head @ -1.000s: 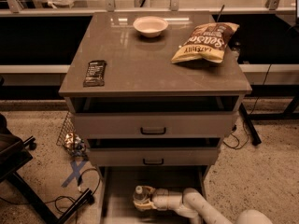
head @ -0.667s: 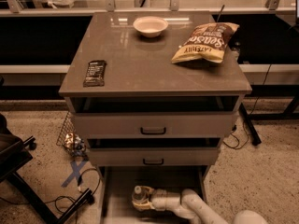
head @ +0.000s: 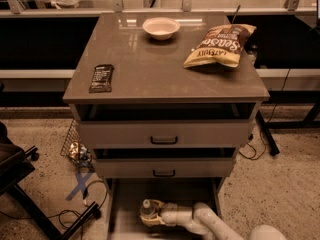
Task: Place blue plastic bottle into bottom drawer
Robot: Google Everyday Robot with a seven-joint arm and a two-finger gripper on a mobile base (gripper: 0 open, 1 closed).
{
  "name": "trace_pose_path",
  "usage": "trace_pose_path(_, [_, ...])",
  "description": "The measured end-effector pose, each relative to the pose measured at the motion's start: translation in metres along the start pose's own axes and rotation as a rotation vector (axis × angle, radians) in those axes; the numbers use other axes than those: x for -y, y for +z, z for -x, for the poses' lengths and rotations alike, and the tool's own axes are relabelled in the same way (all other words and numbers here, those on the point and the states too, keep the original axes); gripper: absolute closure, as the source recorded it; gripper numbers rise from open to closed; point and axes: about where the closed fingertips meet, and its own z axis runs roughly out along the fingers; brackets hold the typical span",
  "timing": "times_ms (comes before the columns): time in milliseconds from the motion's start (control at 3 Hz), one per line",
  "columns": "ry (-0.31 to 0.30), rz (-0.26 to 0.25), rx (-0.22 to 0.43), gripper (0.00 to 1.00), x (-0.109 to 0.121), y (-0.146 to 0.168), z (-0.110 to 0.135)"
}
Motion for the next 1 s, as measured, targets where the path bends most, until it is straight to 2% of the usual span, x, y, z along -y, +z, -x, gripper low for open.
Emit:
trace_pose_path(333, [0.002, 0.004, 0.002, 0.28, -0.0017, 0.0028, 0.0002])
trace_pose_path(667, [0.003, 0.007, 0.004, 0.05, -0.0028, 0.0044, 0.0002])
trace_pose_path(1000, [0.004, 0.009, 0.005, 0.00, -0.0036, 0.0057, 0.0003])
